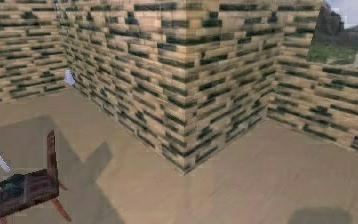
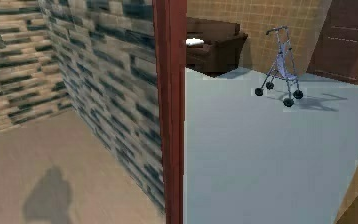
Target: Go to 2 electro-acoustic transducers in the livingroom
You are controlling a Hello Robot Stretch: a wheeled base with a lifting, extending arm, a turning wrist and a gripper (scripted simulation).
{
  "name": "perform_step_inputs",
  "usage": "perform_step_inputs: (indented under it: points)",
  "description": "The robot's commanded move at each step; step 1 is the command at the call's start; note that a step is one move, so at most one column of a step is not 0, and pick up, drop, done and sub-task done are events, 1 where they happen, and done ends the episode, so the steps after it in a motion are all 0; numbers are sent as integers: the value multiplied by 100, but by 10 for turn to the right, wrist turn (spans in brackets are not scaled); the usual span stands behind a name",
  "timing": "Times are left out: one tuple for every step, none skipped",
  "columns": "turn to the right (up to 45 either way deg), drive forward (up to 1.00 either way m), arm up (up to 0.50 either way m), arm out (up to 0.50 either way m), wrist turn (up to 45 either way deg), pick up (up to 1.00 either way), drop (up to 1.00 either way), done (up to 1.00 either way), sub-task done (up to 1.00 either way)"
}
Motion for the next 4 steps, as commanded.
perform_step_inputs:
  points:
    - [-210,0,0,0,0,0,0,0,0]
    - [0,55,0,0,0,0,0,0,0]
    - [-330,0,0,0,0,0,0,0,0]
    - [0,0,0,0,0,0,0,100,0]
